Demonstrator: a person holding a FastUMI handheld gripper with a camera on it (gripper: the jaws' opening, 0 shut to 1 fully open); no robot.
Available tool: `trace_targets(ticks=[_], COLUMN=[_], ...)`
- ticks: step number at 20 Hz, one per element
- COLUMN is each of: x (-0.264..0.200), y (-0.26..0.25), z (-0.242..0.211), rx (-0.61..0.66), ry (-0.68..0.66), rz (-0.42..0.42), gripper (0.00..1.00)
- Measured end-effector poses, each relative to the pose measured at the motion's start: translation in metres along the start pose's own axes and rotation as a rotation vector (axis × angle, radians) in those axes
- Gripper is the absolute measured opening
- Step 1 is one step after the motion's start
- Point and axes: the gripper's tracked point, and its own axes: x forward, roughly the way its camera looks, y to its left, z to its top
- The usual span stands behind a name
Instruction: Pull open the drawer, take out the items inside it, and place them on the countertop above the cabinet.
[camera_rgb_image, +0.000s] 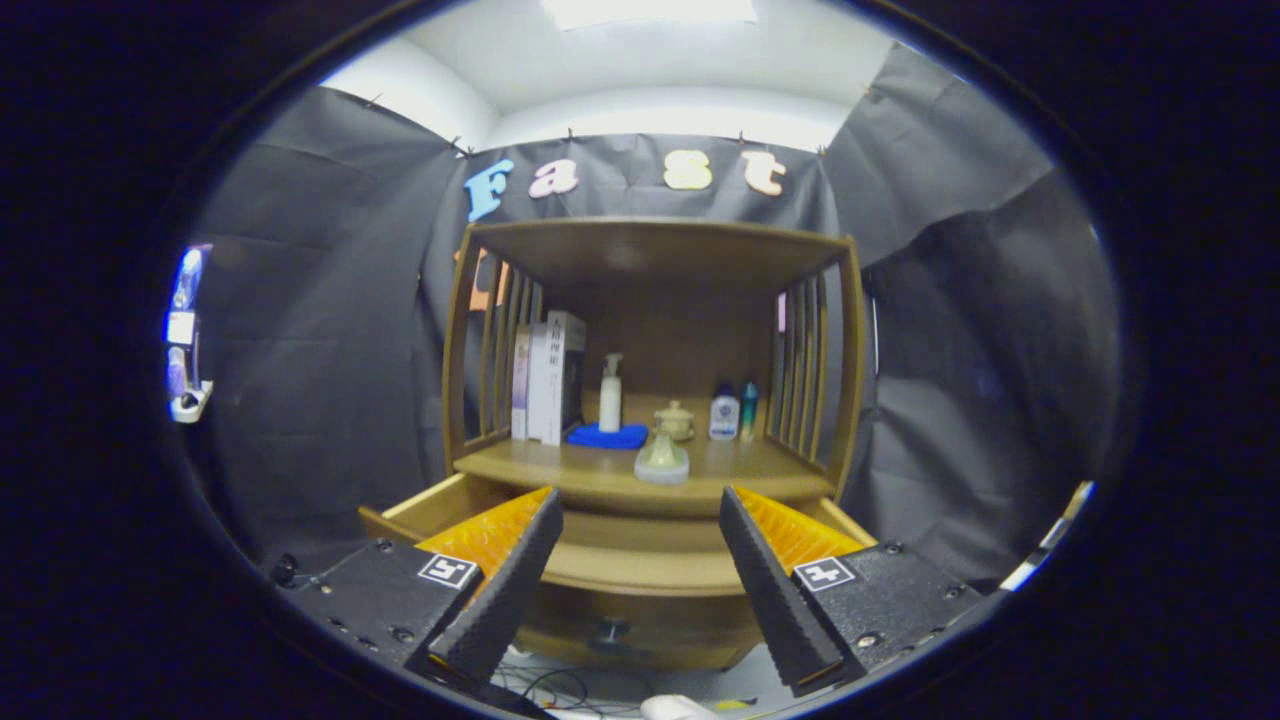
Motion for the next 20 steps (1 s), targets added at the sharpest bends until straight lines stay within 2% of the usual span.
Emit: trace_targets(ticks=[5, 9, 13, 20], x=[-0.005, 0.006, 0.021, 0.040], y=[-0.010, 0.002, 0.011, 0.009], z=[-0.057, -0.092, -0.107, -0.116], rx=[0.026, 0.029, 0.040, -0.004], ry=[0.053, 0.123, 0.144, 0.142], rz=[-0.043, -0.024, -0.026, -0.079], gripper=[1.00, 1.00, 1.00, 1.00])
